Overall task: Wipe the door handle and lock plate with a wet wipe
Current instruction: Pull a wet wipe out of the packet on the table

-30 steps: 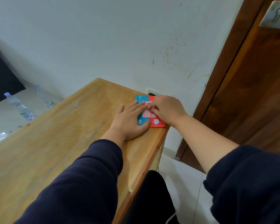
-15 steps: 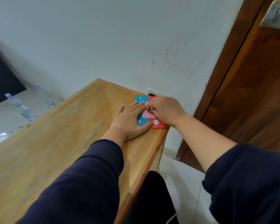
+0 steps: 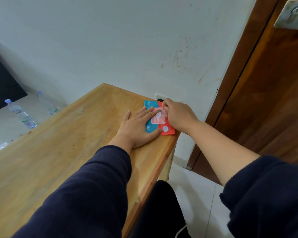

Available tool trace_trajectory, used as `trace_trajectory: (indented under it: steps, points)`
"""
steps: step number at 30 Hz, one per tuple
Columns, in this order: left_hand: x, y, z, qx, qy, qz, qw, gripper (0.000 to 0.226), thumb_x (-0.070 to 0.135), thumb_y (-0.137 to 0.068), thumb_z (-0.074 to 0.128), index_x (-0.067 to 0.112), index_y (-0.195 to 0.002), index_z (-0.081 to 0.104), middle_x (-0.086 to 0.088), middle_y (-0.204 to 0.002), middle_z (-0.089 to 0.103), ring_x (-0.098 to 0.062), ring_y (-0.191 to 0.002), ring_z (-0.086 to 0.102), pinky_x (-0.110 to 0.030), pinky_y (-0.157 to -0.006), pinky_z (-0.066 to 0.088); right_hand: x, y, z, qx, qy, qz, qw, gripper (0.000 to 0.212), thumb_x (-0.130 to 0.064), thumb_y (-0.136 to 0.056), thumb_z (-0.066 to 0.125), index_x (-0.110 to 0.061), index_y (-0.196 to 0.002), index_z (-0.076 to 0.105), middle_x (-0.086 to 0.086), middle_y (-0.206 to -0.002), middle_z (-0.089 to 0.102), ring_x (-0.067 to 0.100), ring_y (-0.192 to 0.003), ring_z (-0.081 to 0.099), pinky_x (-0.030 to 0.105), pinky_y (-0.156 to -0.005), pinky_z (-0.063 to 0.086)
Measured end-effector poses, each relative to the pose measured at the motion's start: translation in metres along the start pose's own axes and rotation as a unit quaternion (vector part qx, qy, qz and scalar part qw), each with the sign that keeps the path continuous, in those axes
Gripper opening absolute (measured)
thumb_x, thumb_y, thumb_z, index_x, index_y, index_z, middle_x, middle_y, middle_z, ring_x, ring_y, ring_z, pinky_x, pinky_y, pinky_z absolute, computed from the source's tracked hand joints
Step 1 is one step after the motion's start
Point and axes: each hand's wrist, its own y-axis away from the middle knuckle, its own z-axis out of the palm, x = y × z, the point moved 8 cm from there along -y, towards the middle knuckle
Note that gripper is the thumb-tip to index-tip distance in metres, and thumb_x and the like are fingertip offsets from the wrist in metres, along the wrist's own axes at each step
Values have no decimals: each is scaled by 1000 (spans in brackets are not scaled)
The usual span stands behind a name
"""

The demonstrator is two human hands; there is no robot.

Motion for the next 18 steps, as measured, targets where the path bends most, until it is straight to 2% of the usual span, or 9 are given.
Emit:
trace_trajectory:
  steps: [4,9,14,18]
  points:
    - [1,0,1,1,0,1,1000,76,76,-85,31,40,-150,14,15,-159,17,-10,-148,7,-52,-119,0,-3,0,-7,6,-14,-7,1000,21,-33,-98,42,-23,-110,57,3,-107,67,22,-93,61,32,-75,48]
    - [1,1,1,6,0,6,1000,77,77,-85,26,40,-151,13,15,-159,16,-9,-148,5,-53,-119,1,-13,2,-5,28,48,-12,998,29,-43,-94,48,-24,-101,68,0,-97,69,18,-88,62,33,-75,52]
    - [1,2,-1,9,-1,6,1000,81,77,-85,27,35,-153,14,15,-159,16,-7,-148,4,-52,-119,2,-12,-6,1,30,102,41,993,31,-39,-94,49,-18,-103,70,3,-97,68,19,-88,62,29,-72,50]
    - [0,1,0,8,0,5,1000,82,78,-84,28,35,-153,14,15,-159,16,-7,-148,5,-52,-119,1,-12,-15,10,-16,117,52,992,24,-31,-88,62,-16,-107,67,3,-103,67,22,-95,62,31,-76,49]
